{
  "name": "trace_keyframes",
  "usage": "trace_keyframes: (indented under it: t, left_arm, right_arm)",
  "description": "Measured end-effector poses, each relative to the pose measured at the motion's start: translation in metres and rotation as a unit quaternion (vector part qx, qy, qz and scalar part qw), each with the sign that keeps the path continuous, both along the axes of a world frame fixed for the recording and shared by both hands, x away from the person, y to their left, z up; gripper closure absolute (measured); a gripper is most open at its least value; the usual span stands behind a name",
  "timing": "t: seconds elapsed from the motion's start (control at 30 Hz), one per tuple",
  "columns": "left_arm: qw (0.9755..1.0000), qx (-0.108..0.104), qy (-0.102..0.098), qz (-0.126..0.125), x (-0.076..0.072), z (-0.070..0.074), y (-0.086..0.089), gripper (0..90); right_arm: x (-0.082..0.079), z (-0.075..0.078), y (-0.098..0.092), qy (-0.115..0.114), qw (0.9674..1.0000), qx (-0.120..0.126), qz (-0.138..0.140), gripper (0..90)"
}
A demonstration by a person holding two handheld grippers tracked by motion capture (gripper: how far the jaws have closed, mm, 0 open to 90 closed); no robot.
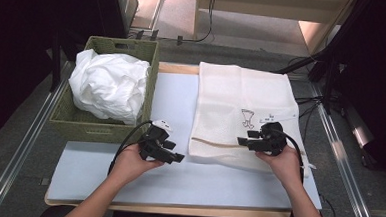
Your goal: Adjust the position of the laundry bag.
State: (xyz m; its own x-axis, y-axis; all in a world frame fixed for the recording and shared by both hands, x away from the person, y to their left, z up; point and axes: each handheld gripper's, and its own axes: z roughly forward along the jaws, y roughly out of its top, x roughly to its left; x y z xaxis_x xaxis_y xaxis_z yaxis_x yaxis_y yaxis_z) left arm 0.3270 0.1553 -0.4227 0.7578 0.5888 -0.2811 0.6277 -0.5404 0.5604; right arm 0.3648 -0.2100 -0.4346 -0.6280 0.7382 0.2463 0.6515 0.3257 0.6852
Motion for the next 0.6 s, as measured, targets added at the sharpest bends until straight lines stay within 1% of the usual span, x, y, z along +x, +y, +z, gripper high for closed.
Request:
trace_keyframes:
  t: [0.1, 0.23, 0.3, 0.33, 0.4, 0.43, 0.47, 0.57, 0.6]
  left_arm:
    - [1.0, -0.003, -0.001, 0.002, -0.001, 0.0, -0.001, 39.2]
    - [1.0, -0.003, -0.002, -0.001, -0.001, 0.001, -0.002, 39.5]
    - [1.0, -0.001, -0.004, -0.002, -0.002, 0.0, -0.004, 39.7]
    - [1.0, 0.001, -0.004, -0.004, -0.002, 0.0, -0.006, 41.2]
    - [1.0, 0.002, -0.005, -0.004, -0.003, 0.0, -0.007, 41.4]
    - [1.0, 0.0, -0.006, -0.004, -0.004, 0.0, -0.009, 41.6]
    - [1.0, -0.001, -0.006, -0.007, -0.004, 0.0, -0.01, 41.6]
    - [0.9999, -0.001, -0.007, -0.009, -0.003, 0.0, -0.013, 41.6]
    - [0.9999, 0.0, -0.008, -0.012, -0.002, -0.001, -0.015, 41.5]
  right_arm:
    - [-0.001, 0.002, 0.0, -0.001, 1.0, -0.001, -0.001, 44.3]
    - [-0.001, 0.005, -0.002, -0.007, 1.0, -0.003, 0.0, 44.4]
    - [-0.002, 0.007, -0.003, -0.012, 0.9999, -0.011, -0.006, 44.5]
    - [-0.001, 0.009, -0.006, -0.017, 0.9997, -0.013, -0.008, 44.5]
    - [-0.001, 0.009, -0.007, -0.018, 0.9997, -0.01, -0.011, 44.4]
    - [0.0, 0.009, -0.011, -0.013, 0.9997, -0.005, -0.017, 44.5]
    - [0.0, 0.009, -0.013, -0.014, 0.9997, -0.003, -0.019, 44.7]
    - [0.0, 0.009, -0.017, -0.013, 0.9996, -0.001, -0.023, 45.0]
    - [0.0, 0.01, -0.022, -0.015, 0.9995, -0.003, -0.027, 45.3]
